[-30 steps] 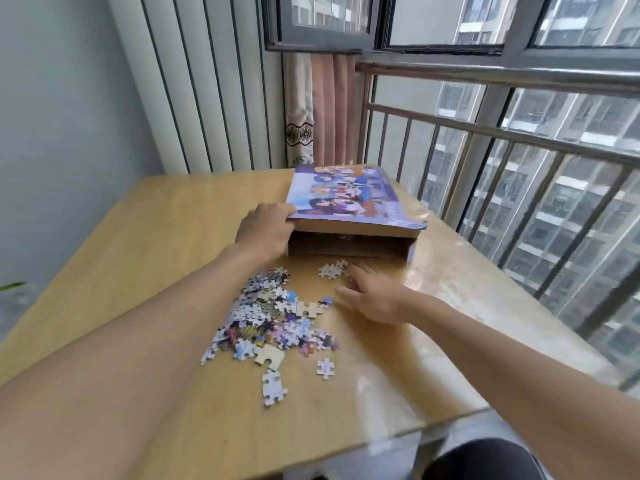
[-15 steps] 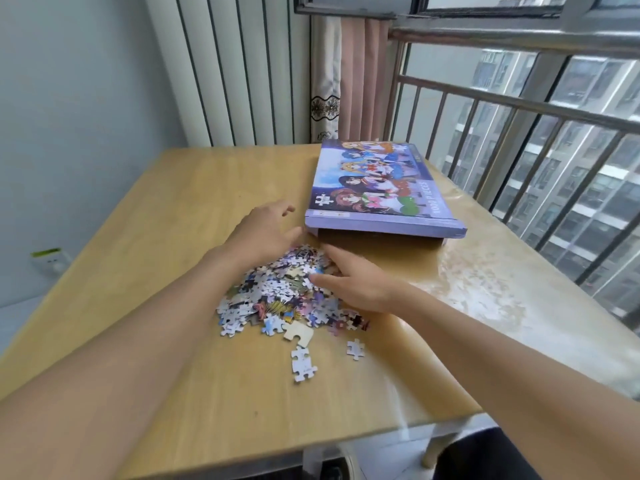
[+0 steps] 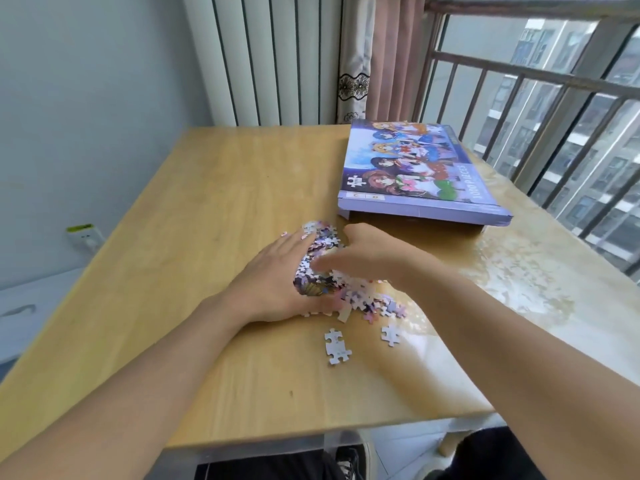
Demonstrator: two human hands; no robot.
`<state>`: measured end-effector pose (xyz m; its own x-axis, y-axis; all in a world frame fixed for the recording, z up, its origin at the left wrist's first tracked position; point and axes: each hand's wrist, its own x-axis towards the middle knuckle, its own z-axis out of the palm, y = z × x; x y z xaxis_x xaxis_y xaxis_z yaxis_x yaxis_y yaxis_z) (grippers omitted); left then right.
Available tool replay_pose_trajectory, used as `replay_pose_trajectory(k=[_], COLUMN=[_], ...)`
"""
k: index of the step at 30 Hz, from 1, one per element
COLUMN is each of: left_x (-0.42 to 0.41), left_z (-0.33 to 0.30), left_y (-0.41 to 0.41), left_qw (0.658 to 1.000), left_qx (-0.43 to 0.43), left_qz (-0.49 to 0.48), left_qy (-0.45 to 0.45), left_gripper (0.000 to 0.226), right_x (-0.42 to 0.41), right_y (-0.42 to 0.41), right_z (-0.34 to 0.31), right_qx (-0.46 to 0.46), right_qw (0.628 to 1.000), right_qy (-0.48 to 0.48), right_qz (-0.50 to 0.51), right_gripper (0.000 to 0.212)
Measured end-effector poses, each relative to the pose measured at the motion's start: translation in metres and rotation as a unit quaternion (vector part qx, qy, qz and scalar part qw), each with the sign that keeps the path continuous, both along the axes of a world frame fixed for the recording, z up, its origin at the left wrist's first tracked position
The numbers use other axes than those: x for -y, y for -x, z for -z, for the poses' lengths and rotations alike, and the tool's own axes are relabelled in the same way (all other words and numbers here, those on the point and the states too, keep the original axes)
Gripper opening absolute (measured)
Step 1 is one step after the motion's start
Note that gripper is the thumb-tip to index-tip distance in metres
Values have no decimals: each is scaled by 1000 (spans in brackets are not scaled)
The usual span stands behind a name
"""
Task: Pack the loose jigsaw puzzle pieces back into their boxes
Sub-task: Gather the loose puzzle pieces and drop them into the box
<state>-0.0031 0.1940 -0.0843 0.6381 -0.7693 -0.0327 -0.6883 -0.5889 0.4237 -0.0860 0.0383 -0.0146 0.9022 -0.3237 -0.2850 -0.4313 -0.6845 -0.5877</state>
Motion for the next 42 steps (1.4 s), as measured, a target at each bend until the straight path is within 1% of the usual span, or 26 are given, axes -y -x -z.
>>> replay_pose_trajectory(k=[2, 5, 8, 11, 13, 14, 17, 18, 20, 22, 23, 24, 25, 26, 27, 30, 33, 35, 37, 39, 40, 41, 42], left_x=[3, 4, 6, 9, 12, 15, 22, 25, 30, 35, 38, 41, 45, 49, 52, 60, 66, 68, 72, 74, 74, 73, 72], left_z=[1, -2, -3, -1, 0, 0, 0, -1, -4, -5, -6, -7, -8, -9, -10, -15, -22, -27, -30, -33, -35, -37, -39], left_y=[4, 8, 8, 5, 5, 5, 5, 5, 5, 4, 4, 3, 3, 4, 5, 7, 3, 0, -2, -3, -5, -7, -11], left_qw=[999, 996, 992, 985, 979, 975, 959, 952, 930, 889, 870, 852, 835, 817, 800, 768, 743, 730, 724, 725, 726, 731, 737], left_qx=[2, -1, -19, -49, -67, -74, -95, -110, -169, -233, -248, -256, -264, -273, -277, -267, -279, -295, -309, -315, -316, -318, -319], left_qz=[-5, -19, -23, -45, -63, -67, -60, -53, -42, -49, -62, -75, -83, -89, -93, -120, -156, -171, -181, -182, -176, -168, -160], left_qy=[33, 83, 121, 159, 183, 197, 261, 280, 325, 390, 422, 451, 476, 501, 525, 570, 589, 592, 589, 585, 584, 580, 574], left_gripper=[127, 116, 103, 92, 96, 92, 71, 69, 69, 70, 73, 77, 80, 80, 74, 61, 58, 51, 45, 44, 43, 42, 40], right_x=[-5, -10, -14, -18, -20, -20, -15, -13, -9, -3, -2, 0, 2, 6, 7, 8, 12, 13, 12, 13, 13, 16, 19], right_y=[-7, -17, -24, -33, -39, -40, -43, -43, -43, -43, -44, -45, -45, -46, -45, -41, -35, -32, -30, -30, -30, -27, -25], right_z=[-2, -6, -6, -5, -4, -5, -3, -3, -3, -2, -1, 1, 3, 5, 7, 16, 25, 25, 25, 26, 24, 22, 20], right_qx=[-2, -8, -13, -15, -24, -25, -16, -15, -14, -9, -8, -8, -9, -12, -13, 11, 33, 24, 29, 48, 56, 64, 66], right_qw=[999, 996, 990, 973, 960, 953, 937, 930, 915, 899, 889, 881, 870, 858, 850, 846, 861, 879, 891, 892, 888, 881, 872], right_qy=[-15, -44, -98, -189, -241, -264, -315, -336, -376, -409, -427, -445, -464, -486, -498, -506, -484, -461, -441, -434, -440, -452, -465], right_qz=[30, 71, 98, 130, 143, 146, 150, 149, 149, 157, 165, 163, 163, 169, 169, 169, 154, 124, 106, 116, 122, 128, 138], right_gripper=[35, 30, 28, 27, 30, 30, 28, 28, 22, 18, 20, 29, 45, 61, 68, 55, 54, 52, 50, 70, 73, 66, 53])
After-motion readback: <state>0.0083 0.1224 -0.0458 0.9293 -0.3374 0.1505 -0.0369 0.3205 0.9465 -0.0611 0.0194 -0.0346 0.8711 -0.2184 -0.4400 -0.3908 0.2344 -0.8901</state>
